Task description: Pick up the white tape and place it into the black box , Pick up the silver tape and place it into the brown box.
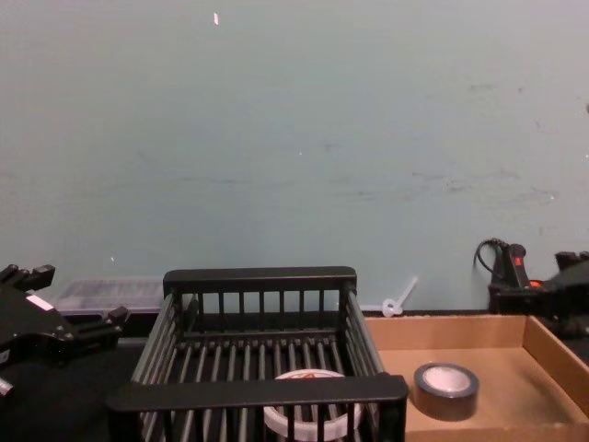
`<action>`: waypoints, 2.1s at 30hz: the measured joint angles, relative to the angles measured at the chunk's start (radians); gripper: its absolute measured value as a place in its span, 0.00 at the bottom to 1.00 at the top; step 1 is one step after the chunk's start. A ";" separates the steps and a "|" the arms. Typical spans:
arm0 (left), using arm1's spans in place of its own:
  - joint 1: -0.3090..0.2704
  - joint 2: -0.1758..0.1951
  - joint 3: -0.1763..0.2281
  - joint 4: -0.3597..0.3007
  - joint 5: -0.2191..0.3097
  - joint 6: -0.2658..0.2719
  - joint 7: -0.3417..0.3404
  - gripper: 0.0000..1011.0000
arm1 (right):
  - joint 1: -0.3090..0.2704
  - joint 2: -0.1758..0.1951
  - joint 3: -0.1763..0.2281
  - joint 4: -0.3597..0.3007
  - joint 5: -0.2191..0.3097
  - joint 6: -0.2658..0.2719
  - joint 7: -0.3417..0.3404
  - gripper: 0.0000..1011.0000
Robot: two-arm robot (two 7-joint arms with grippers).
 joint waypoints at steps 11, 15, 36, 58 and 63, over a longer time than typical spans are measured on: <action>0.000 0.000 0.000 0.000 0.000 0.000 0.000 0.99 | -0.133 0.037 0.045 -0.084 -0.046 -0.045 -0.051 0.99; 0.000 0.000 0.000 0.000 0.000 0.000 0.000 0.99 | -0.159 0.036 0.063 -0.100 -0.045 -0.033 -0.055 0.99; 0.000 0.000 0.000 0.000 0.000 0.000 0.000 0.99 | -0.185 0.021 0.088 -0.113 -0.045 -0.014 -0.055 0.99; 0.000 0.000 0.000 0.000 0.000 0.000 0.000 0.99 | -0.183 0.023 0.085 -0.112 -0.044 -0.016 -0.055 0.99; 0.000 0.000 0.000 0.000 0.000 0.000 0.000 0.99 | -0.183 0.023 0.085 -0.112 -0.044 -0.016 -0.055 0.99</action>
